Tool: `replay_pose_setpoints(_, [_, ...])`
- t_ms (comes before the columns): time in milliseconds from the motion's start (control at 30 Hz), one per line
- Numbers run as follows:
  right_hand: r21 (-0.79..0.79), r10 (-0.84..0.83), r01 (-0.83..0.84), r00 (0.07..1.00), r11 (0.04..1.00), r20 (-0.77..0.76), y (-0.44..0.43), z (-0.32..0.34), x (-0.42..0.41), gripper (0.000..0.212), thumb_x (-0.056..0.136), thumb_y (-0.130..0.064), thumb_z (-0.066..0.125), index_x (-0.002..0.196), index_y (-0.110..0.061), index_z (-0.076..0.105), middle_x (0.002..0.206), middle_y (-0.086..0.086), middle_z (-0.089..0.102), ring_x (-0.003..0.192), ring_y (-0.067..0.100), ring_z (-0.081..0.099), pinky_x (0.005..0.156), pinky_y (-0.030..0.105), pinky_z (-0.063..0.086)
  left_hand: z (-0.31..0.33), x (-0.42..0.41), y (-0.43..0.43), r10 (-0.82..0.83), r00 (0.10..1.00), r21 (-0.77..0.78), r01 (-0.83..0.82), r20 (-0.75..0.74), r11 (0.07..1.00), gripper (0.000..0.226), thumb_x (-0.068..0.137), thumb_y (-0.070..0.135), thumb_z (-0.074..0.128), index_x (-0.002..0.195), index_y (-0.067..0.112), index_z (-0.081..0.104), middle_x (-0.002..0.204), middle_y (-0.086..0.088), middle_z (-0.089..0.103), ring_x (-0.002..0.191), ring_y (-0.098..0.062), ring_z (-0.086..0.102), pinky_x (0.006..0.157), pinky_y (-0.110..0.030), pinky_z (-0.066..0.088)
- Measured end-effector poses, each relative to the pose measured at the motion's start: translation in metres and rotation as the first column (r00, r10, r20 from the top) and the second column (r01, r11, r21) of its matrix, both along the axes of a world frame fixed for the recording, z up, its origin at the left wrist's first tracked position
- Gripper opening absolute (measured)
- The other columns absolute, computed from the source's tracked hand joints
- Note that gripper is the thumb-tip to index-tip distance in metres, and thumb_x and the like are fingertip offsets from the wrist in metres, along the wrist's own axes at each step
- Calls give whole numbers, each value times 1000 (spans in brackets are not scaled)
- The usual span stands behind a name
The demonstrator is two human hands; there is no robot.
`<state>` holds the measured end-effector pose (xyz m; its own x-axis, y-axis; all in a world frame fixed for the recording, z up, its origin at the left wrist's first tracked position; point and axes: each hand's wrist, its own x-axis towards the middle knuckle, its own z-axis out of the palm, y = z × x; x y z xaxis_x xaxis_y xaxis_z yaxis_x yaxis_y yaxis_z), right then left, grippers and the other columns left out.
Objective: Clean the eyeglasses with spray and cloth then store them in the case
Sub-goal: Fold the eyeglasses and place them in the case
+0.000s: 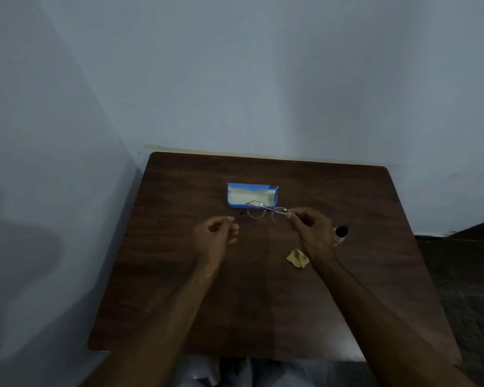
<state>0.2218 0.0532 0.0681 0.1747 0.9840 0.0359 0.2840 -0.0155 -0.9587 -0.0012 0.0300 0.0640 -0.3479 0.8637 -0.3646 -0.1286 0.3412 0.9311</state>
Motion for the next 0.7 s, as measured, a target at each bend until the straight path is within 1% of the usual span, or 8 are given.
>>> replay_pose_setpoints(67, [-47, -10, 9, 1000, 999, -13, 15, -11, 4, 6, 94, -11, 77, 94, -15, 81, 91, -1, 80, 89, 17, 75, 85, 43, 62, -21, -13, 20, 0, 987, 32, 5, -158, 999, 11, 99, 14, 68, 103, 20, 76, 90, -2, 78, 89, -21, 78, 73, -37, 66])
replay_pose_setpoints(133, [-82, -4, 5, 1000, 997, 12, 32, -23, 8, 5, 94, -13, 77, 95, -15, 81, 91, -1, 80, 89, 18, 76, 84, 47, 62, -40, -21, 41, -36, 929, 63, 64, -369, 996, 15, 97, 16, 70, 107, 26, 75, 99, 7, 77, 93, -10, 74, 81, -37, 65])
replay_pose_setpoints(200, [-120, -3, 6, 1000, 993, 26, 46, -34, 12, 4, 93, -16, 78, 94, -17, 82, 90, -2, 80, 88, 18, 76, 83, 50, 63, -53, -26, 61, -50, 834, 131, 145, -550, 981, 15, 97, 16, 71, 110, 22, 76, 106, 5, 76, 98, -7, 70, 89, -30, 60])
replay_pose_setpoints(267, [-162, -5, 9, 1000, 987, 22, 59, -46, 14, 3, 92, -20, 79, 93, -20, 82, 90, -4, 81, 88, 17, 77, 84, 52, 62, -71, -27, 84, -70, 756, 172, 237, -651, 956, 15, 96, 16, 71, 110, 17, 76, 110, 1, 74, 101, -9, 68, 91, -31, 57])
replay_pose_setpoints(367, [-211, 2, -2, 1000, 978, -1, 72, -57, 15, 5, 91, -25, 81, 92, -20, 82, 91, -4, 81, 90, 17, 77, 85, 49, 62, -94, -24, 109, -149, 665, 131, 352, -732, 927, 16, 96, 13, 70, 112, 12, 75, 113, -3, 71, 105, -13, 65, 96, -34, 55])
replay_pose_setpoints(467, [-250, 26, -31, 999, 968, -23, 83, -63, 15, 9, 91, -28, 82, 93, -20, 82, 92, -4, 81, 91, 16, 77, 84, 41, 62, -111, -20, 122, -174, 595, 116, 416, -785, 902, 21, 95, 6, 70, 114, 9, 75, 117, -6, 72, 109, -16, 65, 101, -25, 50])
replay_pose_setpoints(567, [-260, 35, -49, 998, 964, -59, 91, -68, 12, 8, 92, -27, 79, 93, -19, 82, 92, -3, 81, 90, 16, 77, 81, 36, 60, -121, -22, 128, -161, 553, 119, 437, -818, 892, 22, 91, 2, 73, 113, 8, 75, 111, -8, 73, 105, -20, 65, 98, -25, 47])
replay_pose_setpoints(700, [-314, 38, -59, 997, 948, -72, 104, -77, 11, 8, 96, -24, 75, 98, -19, 80, 95, -2, 81, 89, 24, 76, 80, 42, 62, -121, -24, 135, -192, 530, 84, 453, -826, 888, 19, 90, 2, 72, 108, 8, 74, 104, -5, 70, 99, -18, 62, 90, -29, 50])
